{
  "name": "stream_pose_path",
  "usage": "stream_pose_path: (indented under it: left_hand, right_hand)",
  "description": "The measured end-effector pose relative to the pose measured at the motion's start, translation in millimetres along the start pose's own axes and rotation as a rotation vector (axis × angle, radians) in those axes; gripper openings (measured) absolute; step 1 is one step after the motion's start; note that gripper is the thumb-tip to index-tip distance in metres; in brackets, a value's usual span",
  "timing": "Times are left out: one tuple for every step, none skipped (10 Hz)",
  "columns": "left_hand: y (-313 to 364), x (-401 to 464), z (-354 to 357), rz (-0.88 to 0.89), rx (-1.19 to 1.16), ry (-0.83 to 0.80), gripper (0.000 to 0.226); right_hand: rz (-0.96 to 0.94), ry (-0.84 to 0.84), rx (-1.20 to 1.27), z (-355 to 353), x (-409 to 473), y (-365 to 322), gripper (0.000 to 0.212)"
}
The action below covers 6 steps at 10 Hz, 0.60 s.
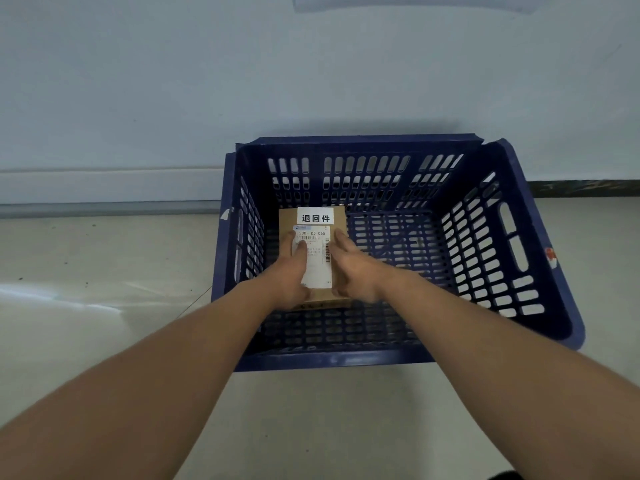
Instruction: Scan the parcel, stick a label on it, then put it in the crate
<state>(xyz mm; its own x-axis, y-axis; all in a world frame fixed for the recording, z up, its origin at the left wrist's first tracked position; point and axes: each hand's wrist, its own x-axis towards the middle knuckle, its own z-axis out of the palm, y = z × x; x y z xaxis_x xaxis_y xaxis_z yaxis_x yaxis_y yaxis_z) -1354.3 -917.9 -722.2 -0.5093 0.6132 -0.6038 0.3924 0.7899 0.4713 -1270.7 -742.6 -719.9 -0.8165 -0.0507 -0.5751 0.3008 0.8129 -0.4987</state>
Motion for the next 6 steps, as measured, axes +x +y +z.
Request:
stream_pose_path:
  left_hand:
    - [-5, 2, 2, 0.005, 0.026, 0.021, 0.117]
    - [-4, 2, 4, -0.001, 0.04, 0.018, 0.118]
    - [1, -1, 5, 0.002, 0.082, 0.032, 0.116]
    - [6, -1, 3, -0.053, 0.243, 0.033, 0.107]
    - [19, -10, -1, -0.07, 0.365, 0.026, 0.092]
    - [30, -15, -14, -0.035, 0.445, 0.059, 0.068]
  right_hand:
    - [-0.003, -0.003, -0.008, 5, 3, -1, 0.102]
    - [0.006, 0.009, -0.017, 8, 4, -1, 0.104]
    - [0.026, 0.025, -0.066, 8, 0, -2, 0.104]
    - [0.073, 0.024, -0.13, 6, -3, -6, 0.1]
    - [0.128, 0.062, -0.174, 3, -10, -19, 0.089]
    - [0.147, 0.155, -0.174, -8, -19, -33, 0.071]
